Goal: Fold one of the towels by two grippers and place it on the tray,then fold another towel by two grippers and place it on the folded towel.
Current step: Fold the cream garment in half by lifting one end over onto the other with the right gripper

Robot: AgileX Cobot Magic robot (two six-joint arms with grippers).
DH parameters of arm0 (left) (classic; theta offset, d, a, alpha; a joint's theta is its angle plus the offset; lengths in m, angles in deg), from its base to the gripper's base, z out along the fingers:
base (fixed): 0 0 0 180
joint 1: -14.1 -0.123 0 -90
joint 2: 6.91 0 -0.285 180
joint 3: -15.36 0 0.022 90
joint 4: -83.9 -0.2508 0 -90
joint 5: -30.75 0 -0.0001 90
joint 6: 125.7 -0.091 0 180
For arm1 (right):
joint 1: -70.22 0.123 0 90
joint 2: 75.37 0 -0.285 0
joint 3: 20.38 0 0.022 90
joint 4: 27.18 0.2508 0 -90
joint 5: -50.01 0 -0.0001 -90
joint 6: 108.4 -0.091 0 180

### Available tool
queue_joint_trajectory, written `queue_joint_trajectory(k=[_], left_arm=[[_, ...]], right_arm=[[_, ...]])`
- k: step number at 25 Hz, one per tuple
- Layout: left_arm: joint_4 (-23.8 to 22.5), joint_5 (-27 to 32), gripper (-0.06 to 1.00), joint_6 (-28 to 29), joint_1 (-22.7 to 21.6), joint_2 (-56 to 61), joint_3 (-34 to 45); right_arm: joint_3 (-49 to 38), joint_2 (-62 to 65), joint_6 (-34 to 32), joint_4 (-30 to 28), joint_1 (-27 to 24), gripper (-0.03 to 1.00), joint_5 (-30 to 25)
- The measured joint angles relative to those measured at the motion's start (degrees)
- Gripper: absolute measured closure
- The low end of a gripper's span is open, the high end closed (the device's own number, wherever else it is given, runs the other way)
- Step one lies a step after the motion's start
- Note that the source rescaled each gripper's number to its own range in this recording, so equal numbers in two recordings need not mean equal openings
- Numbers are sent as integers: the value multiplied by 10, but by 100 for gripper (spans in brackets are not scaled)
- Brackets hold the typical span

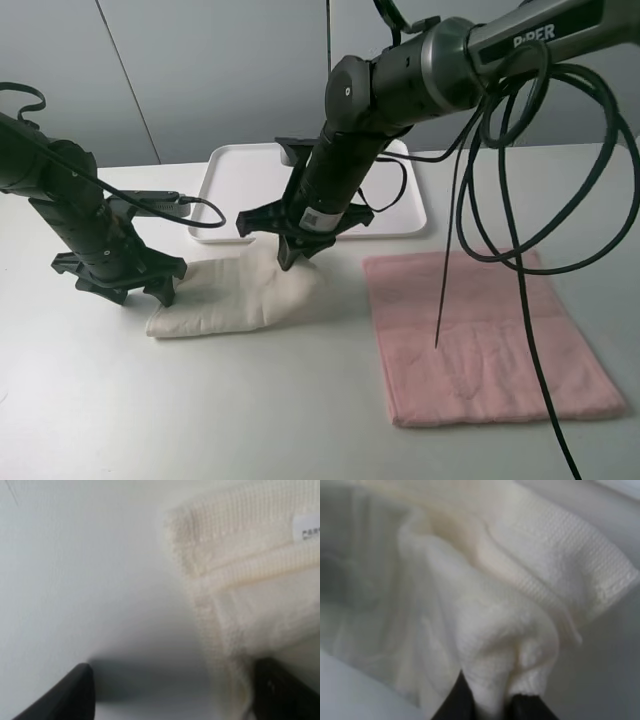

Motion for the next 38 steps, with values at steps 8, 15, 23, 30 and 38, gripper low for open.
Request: queue_joint_trajectory(k=[8,15,23,30,38], left_arm=[[0,1,11,0,0,0,0],[0,1,11,0,0,0,0],[0,1,11,0,0,0,0],[0,2,11,0,0,0,0],[2,6,10,0,0,0,0]], right_arm=[[0,4,68,128,0,88,-17],[-1,-33,132,252,0,88,-8],[-1,-79,253,440,0,88,14],[-1,-92,318,526,16,88,32],[-5,-92,339,547,33,88,66]])
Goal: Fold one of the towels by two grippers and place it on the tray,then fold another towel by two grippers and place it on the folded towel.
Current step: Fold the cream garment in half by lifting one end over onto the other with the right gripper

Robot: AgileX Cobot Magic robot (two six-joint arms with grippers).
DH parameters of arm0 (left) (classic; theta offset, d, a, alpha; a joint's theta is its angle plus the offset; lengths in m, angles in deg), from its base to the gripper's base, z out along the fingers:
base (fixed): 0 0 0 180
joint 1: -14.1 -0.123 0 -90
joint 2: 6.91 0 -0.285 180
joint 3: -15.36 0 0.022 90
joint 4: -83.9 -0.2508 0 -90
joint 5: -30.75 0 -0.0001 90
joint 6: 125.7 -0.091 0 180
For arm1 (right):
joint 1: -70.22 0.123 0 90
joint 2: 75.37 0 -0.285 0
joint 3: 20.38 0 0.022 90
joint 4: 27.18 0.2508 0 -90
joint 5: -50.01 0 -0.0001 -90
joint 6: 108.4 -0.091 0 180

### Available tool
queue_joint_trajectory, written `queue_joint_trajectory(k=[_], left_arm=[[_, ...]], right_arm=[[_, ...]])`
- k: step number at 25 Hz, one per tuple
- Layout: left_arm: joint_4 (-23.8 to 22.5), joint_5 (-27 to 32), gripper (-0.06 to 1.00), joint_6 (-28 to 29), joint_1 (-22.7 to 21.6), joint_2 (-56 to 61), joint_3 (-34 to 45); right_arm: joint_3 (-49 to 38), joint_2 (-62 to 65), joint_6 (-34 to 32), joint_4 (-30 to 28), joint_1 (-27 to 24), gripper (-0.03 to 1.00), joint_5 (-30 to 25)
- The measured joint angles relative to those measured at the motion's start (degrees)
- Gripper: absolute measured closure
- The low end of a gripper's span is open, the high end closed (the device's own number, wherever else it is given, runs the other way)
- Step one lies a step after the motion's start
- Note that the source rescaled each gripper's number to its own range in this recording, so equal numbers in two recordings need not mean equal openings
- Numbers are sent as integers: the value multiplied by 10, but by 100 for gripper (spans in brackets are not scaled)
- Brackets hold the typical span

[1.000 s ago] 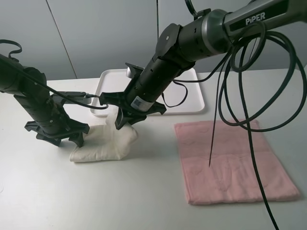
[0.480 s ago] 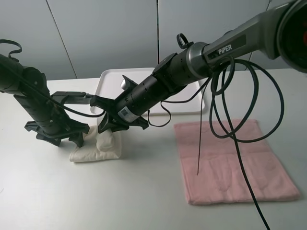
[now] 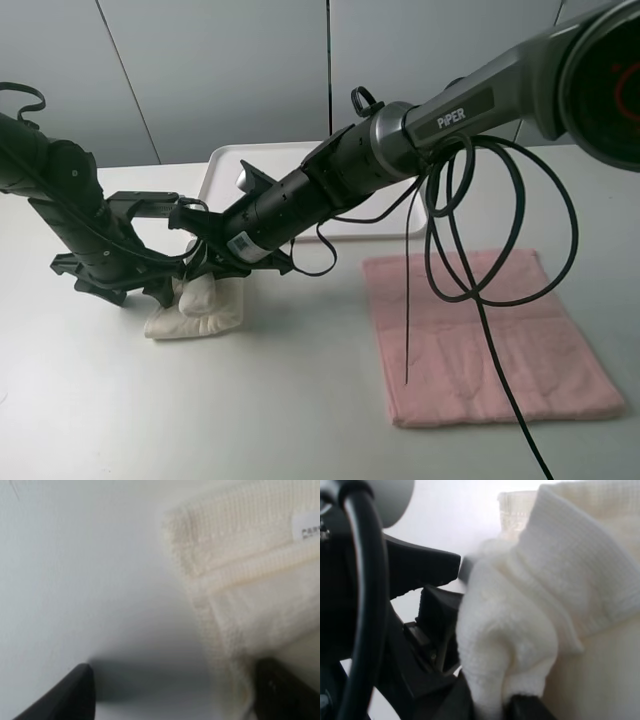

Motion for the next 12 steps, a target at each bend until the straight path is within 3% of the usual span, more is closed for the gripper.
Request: queue_joint_trajectory(k=[12], left_arm=[[9,3,10,-16,0,2,0]], right_arm=[[0,0,8,1,1,88,3]])
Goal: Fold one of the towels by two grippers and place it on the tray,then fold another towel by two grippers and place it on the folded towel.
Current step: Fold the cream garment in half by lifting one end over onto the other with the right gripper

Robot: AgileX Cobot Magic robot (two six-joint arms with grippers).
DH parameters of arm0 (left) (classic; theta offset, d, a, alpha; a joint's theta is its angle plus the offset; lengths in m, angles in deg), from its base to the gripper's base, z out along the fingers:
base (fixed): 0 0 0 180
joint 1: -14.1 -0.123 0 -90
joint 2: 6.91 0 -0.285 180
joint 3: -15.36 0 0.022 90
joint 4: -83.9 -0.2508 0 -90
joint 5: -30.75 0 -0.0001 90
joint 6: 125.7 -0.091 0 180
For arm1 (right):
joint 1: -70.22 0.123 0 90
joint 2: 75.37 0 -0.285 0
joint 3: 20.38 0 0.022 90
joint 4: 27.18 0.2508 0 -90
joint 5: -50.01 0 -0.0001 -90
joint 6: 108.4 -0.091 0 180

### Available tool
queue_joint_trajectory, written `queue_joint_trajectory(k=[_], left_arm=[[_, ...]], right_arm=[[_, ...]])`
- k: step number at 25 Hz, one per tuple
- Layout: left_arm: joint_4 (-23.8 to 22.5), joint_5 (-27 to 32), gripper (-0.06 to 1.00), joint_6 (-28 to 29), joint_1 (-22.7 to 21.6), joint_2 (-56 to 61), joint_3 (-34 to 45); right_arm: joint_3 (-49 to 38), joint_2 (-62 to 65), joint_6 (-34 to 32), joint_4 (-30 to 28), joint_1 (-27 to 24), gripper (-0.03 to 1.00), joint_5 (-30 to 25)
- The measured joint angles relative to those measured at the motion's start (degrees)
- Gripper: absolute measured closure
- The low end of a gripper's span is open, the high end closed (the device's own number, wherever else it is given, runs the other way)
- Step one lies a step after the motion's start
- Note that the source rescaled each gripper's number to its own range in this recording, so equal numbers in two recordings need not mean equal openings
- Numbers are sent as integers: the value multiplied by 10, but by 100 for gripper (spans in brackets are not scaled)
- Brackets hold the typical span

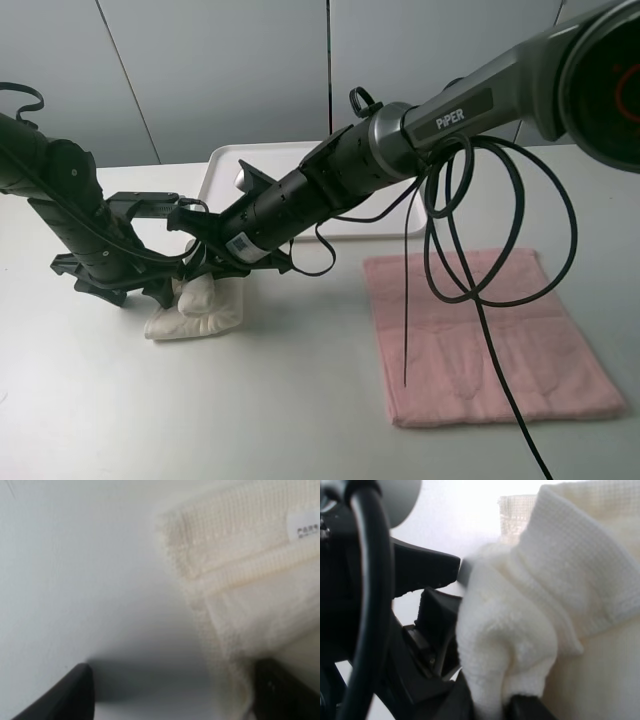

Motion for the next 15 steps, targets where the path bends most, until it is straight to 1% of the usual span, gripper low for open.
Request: queue_joint_trajectory(k=[4,9,12,15], left_arm=[[0,8,10,-7,0,10,5],[-3,53,10,-25,0,27,17],[-13,76,10,-30,0,37,23],[-21,89,10,-35,0,46,25]], right_arm=[[0,0,1,0,3,88,0],[0,0,1,0,4,88,-2],[0,0,1,0,4,88,-2],[0,0,1,0,4,88,-1]])
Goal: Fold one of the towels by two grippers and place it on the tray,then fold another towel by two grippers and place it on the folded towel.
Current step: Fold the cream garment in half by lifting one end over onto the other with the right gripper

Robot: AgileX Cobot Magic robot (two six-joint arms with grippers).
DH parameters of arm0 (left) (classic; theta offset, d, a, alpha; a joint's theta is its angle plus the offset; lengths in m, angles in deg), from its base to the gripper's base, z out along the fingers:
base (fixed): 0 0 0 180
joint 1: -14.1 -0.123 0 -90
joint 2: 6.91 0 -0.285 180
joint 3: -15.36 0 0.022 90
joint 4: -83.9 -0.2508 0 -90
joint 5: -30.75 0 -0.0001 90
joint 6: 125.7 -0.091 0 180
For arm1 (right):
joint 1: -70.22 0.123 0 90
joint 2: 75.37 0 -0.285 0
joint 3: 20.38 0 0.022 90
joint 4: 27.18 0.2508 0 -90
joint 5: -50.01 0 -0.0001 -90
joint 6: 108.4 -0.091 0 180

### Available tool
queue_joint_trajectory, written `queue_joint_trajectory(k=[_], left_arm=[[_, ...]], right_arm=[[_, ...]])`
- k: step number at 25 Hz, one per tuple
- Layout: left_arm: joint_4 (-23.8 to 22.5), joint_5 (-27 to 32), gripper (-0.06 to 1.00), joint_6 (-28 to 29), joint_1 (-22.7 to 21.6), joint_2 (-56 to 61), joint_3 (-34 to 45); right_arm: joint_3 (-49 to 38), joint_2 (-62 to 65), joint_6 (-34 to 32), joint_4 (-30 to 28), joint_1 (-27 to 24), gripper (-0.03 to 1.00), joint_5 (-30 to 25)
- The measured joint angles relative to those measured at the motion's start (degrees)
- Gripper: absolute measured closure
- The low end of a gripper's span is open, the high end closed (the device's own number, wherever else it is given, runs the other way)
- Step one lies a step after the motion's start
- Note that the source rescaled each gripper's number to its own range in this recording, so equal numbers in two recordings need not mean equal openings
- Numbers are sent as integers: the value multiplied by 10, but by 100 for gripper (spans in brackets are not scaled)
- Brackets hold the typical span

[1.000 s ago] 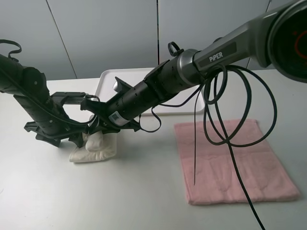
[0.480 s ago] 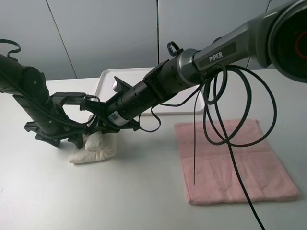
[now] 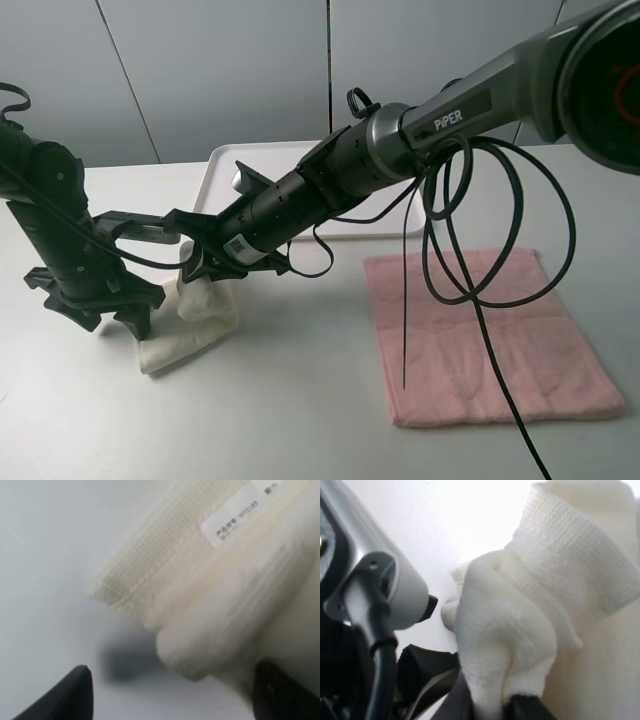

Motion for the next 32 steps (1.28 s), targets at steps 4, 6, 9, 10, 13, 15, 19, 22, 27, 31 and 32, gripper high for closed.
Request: queue_joint_trajectory(k=[4,6,9,10,13,15,19,22,27,31,32], left_arm=[[-4,7,10,-5,0,15,4],[-4,7,10,-6,0,16,4],[-5,7,10,-8,0,16,1],[-5,8,10,-11,0,16,-2],[-7,20,10,-15,0,16,-21],[-8,36,10,-17,0,16,-36],[-17,71,10,-21,0,19,-72],[-17,100,10,-22,-1,20,-106],[-17,146,10,-33,-10,21,-155],[-19,162,10,-41,-11,21,-171],[-18,163,10,-43,-11,21,-173]], right_arm=[[0,0,0,0,0,88,1],[0,0,0,1,0,88,1],[0,0,0,1,0,88,0],[0,0,0,1,0,88,0],[0,0,0,3,0,88,0],[0,0,0,3,0,88,-3],[0,0,0,3,0,88,-7],[0,0,0,3,0,88,-9],[0,0,0,4,0,88,-17],[0,0,0,7,0,88,-22],[0,0,-2,7,0,88,-22]])
